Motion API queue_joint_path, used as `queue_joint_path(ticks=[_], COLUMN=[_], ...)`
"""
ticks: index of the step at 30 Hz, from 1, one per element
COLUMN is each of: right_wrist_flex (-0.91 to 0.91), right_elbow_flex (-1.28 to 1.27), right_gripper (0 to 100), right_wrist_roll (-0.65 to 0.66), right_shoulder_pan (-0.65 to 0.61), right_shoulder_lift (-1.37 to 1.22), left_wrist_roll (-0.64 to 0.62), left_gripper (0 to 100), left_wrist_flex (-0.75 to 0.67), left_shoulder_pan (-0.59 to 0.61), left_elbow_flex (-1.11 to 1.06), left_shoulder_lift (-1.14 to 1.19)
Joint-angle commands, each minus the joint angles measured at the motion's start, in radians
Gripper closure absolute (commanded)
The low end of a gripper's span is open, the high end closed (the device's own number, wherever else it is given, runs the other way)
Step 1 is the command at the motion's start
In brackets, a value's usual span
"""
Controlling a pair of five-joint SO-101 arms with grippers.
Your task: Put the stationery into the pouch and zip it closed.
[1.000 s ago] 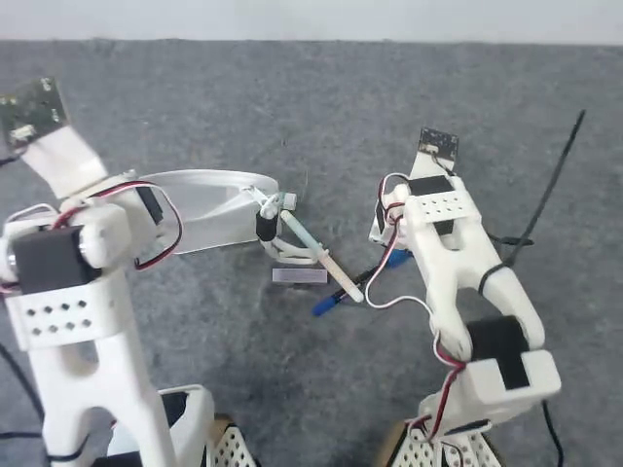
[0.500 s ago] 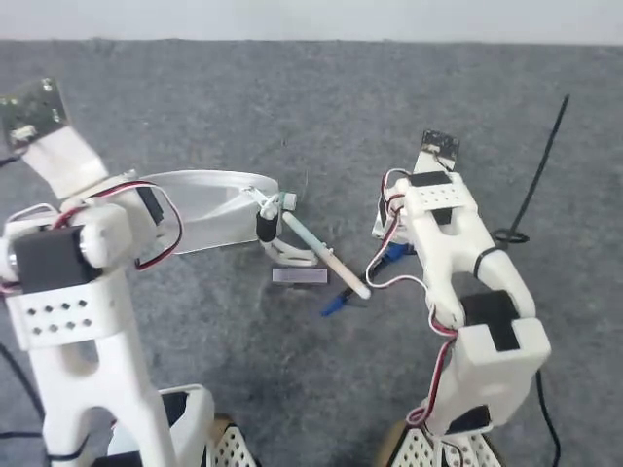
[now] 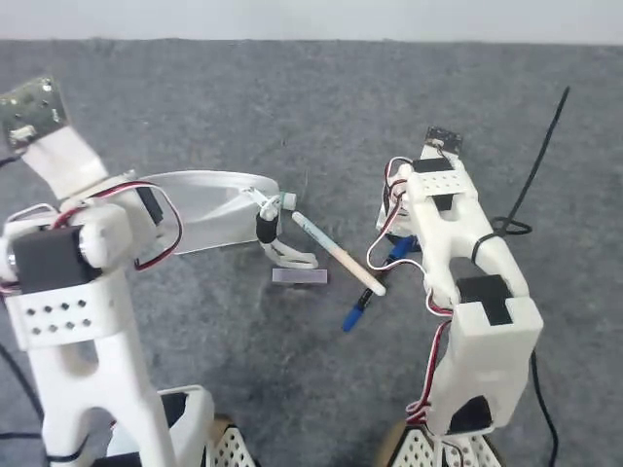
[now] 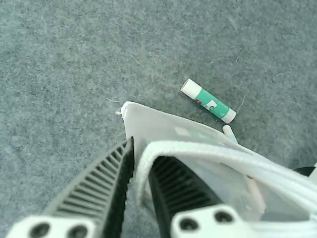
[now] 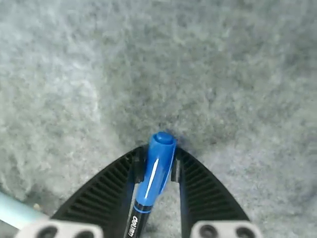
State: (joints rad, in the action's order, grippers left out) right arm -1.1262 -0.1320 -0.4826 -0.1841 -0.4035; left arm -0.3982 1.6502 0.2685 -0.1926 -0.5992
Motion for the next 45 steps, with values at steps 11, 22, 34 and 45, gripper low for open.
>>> queue_joint_path(ticks=[11, 22, 34, 45], right_wrist_flex=[-0.054, -0.173, -0.321, -0.437], right_elbow_flex=[0.066, 0.066, 0.063, 0.057], right_gripper=[99.2, 99.2, 99.1, 99.1], right_wrist_roll=[-0.003, -0.003, 0.313, 0.318], right_shoulder_pan=[0.004, 0.002, -0.073, -0.082], right_shoulder_lift=[0.070, 0.222, 0.398, 0.604], left_wrist_roll=[-0.014, -0.012, -0.012, -0.012], left_gripper=[99, 99, 99, 99], left_wrist_flex=[-0.005, -0.005, -0.005, -0.005], left_shoulder_pan=[0.002, 0.002, 0.002, 0.002], left_elbow_flex=[-0.012, -0.013, -0.013, -0.013], left_shoulder_lift=[0.015, 0.015, 0.015, 0.015])
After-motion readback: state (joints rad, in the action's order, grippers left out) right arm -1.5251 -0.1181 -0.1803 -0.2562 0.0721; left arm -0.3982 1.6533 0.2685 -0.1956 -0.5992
